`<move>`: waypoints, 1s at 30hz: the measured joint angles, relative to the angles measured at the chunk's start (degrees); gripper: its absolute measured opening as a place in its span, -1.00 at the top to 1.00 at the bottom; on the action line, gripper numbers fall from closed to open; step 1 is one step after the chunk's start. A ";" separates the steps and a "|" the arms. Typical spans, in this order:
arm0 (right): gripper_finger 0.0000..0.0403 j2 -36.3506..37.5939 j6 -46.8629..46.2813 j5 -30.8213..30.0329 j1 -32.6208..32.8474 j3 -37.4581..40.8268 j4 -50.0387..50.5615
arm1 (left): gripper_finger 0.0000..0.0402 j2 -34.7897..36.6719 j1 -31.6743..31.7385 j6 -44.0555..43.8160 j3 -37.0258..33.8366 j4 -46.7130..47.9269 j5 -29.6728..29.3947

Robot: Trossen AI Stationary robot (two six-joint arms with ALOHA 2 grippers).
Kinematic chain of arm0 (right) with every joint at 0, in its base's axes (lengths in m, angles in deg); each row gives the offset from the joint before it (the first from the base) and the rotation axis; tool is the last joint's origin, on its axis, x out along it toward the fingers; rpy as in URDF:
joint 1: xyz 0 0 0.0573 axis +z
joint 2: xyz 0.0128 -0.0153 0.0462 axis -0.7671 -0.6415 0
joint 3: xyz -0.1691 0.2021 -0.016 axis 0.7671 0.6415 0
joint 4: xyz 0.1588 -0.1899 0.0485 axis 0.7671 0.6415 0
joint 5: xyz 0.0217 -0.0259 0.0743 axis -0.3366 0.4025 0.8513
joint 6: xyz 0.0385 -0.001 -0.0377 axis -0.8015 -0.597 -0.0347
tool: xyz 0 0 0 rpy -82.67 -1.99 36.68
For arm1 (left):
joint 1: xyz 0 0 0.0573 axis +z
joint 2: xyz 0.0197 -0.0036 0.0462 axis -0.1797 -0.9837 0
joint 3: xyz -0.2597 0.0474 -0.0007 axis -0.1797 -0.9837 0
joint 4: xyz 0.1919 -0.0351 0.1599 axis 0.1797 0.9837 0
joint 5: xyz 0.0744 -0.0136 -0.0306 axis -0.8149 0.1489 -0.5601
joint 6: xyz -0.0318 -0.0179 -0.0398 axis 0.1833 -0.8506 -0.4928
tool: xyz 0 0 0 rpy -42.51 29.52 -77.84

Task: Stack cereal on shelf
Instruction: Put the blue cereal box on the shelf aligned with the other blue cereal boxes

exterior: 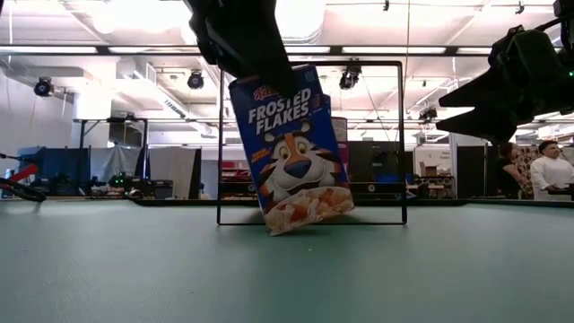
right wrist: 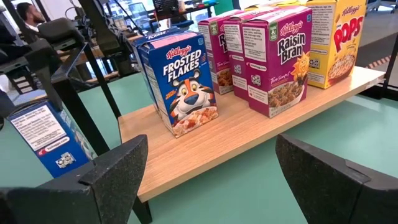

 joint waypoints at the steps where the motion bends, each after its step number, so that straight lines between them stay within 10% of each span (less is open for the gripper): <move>1: -0.69 0.00 0.00 0.02 0.02 0.00 -0.02 | 0.07 0.00 0.00 -0.03 0.00 0.00 0.00; 17: -0.69 0.00 0.00 0.01 0.02 0.00 0.00 | -0.58 1.89 -0.06 -0.93 -0.13 3.67 0.98; 30: -0.69 0.00 0.00 0.00 0.00 0.00 0.00 | -0.55 21.33 -0.82 -0.55 -9.76 12.47 0.59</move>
